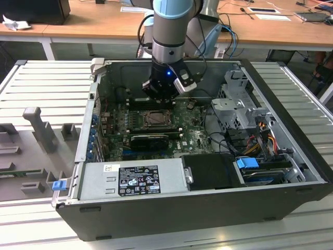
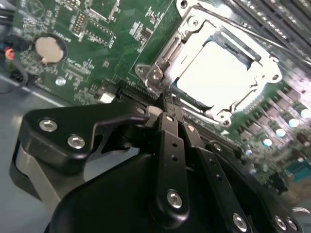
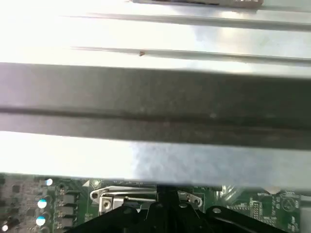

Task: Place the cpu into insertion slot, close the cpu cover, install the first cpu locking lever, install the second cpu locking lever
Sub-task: 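Install the first cpu locking lever, then install the second cpu locking lever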

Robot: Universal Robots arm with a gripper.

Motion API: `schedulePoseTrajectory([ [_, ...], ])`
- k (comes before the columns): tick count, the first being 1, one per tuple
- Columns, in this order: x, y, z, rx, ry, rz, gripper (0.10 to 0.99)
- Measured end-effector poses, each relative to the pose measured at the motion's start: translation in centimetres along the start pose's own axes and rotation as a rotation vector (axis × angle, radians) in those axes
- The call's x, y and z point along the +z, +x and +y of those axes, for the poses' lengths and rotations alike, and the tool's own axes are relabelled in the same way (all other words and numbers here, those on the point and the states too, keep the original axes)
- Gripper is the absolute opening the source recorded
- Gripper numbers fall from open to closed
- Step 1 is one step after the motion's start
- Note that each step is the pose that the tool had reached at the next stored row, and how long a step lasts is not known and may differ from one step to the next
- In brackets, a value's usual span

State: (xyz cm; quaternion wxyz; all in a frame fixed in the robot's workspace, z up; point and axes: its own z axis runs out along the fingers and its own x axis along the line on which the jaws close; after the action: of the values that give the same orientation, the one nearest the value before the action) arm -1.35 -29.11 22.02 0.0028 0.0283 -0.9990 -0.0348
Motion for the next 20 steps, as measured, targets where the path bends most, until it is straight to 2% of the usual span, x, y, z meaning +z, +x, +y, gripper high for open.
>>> schedulePoseTrajectory([
  [2, -0.29, 0.0, 0.02, 0.0, 0.002, 0.0002, 0.106],
  [20, -0.34, 0.03, -0.47, 0.0, 0.002, 0.0002, 0.106],
])
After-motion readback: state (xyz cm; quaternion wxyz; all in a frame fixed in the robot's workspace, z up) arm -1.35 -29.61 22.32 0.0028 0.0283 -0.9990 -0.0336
